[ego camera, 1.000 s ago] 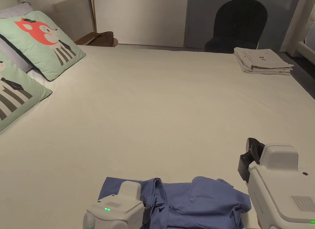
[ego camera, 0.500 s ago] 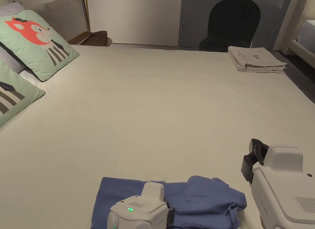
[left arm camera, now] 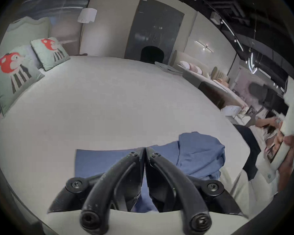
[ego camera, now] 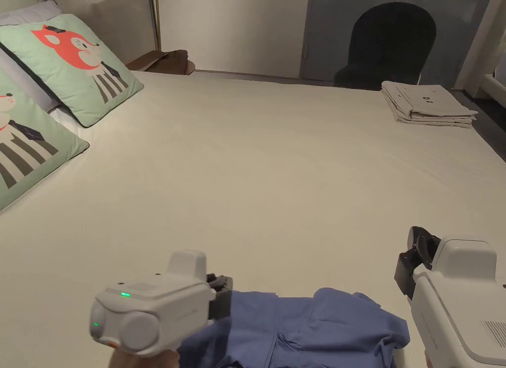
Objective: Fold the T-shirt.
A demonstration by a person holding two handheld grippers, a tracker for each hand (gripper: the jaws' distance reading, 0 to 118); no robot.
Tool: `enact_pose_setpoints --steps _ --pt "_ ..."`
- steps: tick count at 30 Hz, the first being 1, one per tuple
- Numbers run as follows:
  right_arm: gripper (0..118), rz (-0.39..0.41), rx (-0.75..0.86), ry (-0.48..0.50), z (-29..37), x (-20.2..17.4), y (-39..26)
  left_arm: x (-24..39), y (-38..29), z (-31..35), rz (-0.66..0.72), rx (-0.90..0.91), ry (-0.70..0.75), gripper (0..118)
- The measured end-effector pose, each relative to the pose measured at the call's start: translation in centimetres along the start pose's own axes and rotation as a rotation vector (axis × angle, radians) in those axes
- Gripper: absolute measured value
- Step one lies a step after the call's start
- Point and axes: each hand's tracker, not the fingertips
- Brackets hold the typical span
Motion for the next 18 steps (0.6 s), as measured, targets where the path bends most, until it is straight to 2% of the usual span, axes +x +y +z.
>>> enact_pose_setpoints --steps 7,8,9,10,11,12,14,18 --pt "0 0.004 -0.010 0.019 -0.3 -1.0 -0.2 -8.6 -0.1 1.6 0.238 -0.043 -0.055 1" --pt "0 0.005 -0.013 0.023 -0.3 -1.1 -0.3 -9.9 -0.4 1.5 0.289 -0.071 -0.081 11" --pt "0 0.005 -0.014 0.027 -0.3 -1.1 -0.3 -10.7 -0.7 1.3 0.331 -0.096 -0.108 28" --pt "0 0.007 -0.017 0.029 -0.4 -1.2 -0.4 -11.7 -1.2 1.2 0.387 -0.094 -0.123 53" --pt "0 0.009 -0.018 0.033 -0.4 -1.3 -0.5 -12.5 -1.6 1.1 0.424 -0.094 -0.138 86" --pt "0 0.010 -0.019 0.036 -0.4 -1.3 -0.5 -13.1 -1.9 0.9 0.450 -0.114 -0.164 103" --pt "0 0.016 -0.023 0.034 -0.4 -1.4 -0.7 -13.7 -2.6 0.6 0.486 -0.137 -0.176 110" --pt "0 0.011 -0.035 0.028 -0.6 -1.4 -1.0 -15.2 -3.5 -0.5 0.516 -0.189 -0.213 110"
